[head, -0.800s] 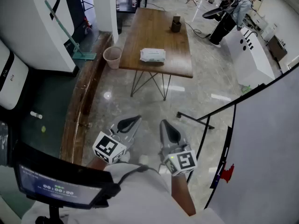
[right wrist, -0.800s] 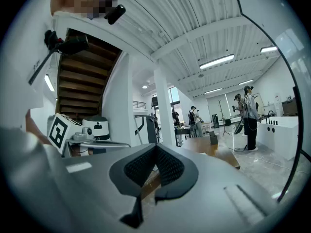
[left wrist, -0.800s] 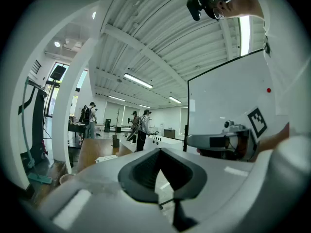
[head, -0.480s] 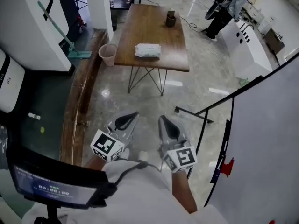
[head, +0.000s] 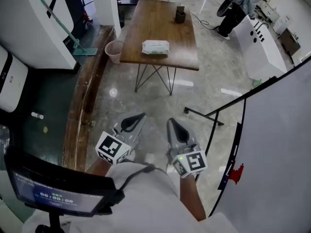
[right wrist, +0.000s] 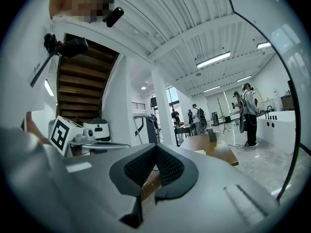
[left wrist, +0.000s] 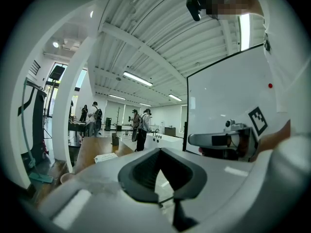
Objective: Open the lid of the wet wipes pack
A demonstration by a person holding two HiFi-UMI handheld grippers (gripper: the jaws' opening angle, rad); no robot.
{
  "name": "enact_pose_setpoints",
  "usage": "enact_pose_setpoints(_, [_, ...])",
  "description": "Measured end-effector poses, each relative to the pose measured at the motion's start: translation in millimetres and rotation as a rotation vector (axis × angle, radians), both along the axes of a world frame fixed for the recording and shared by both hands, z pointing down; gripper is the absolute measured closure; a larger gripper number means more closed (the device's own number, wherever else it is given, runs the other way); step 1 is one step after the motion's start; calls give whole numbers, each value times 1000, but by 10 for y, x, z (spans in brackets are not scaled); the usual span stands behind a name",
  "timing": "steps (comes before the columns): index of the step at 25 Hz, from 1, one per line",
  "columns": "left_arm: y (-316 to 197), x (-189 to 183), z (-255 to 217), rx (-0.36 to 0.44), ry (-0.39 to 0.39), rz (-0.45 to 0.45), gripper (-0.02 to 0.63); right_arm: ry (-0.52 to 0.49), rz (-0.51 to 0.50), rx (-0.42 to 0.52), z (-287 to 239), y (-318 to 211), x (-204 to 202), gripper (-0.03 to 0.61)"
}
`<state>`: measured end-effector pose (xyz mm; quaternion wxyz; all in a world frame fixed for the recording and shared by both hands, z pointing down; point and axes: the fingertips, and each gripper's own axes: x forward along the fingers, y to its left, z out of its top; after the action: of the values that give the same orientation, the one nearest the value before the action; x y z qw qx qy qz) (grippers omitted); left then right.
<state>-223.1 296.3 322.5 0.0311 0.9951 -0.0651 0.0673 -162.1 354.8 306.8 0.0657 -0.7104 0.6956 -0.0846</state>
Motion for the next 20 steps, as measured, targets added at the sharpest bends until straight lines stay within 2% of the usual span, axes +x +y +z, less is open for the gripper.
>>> enact_pose_setpoints(10, [325,261,159,26,-11,-34,609,11,-34,-8,248,269,292,569])
enact_pose_setpoints(20, [419,267,216,26,-21,-104,609,11,-90,-16,354,436,386,569])
